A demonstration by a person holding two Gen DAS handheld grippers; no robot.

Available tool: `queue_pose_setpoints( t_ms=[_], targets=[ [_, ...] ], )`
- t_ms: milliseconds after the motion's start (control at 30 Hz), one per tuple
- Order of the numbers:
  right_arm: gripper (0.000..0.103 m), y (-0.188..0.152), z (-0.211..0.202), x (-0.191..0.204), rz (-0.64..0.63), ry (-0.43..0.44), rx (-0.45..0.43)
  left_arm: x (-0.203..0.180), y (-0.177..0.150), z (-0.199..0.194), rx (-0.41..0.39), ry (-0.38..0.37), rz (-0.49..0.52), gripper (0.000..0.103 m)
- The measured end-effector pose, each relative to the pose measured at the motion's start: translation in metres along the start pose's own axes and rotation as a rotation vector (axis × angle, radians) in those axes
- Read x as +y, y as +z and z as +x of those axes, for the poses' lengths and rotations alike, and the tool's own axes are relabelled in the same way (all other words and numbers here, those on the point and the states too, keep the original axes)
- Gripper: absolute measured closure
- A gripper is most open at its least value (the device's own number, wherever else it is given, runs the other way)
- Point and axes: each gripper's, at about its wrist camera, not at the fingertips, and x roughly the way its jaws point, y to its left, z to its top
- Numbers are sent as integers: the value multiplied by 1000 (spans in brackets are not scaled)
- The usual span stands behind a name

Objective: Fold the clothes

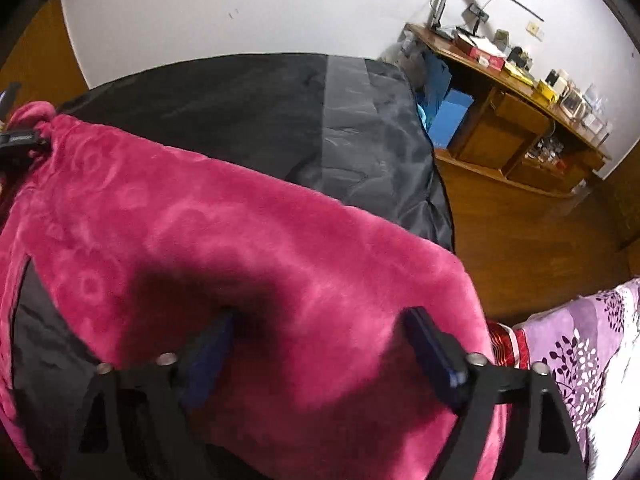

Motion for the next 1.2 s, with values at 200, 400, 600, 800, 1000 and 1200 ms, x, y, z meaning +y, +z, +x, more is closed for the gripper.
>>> queue_pose_setpoints(
  t_ms=[200,400,600,800,1000,1200],
  targets=[
    [12,8,2,-1,-72,-101,-6,-7,-38,-56,-44,-71,30,17],
    [12,1,-45,12,-84,-44,-88,28,-106,-103,-44,-73,1,17],
    [12,-26,-77,67,-164,190,-112,82,-192,-135,7,0,-82,17],
    [12,-68,-86,139,-228,352,-52,150,-242,-156,37,67,-169,17],
    [12,-75,-102,191,-289,313,-66,207,-239,-148,30,57,-204,17],
    [12,-19,-80,236,-200,240,-78,223,-244,-139,45,-117,-119,17]
  ],
)
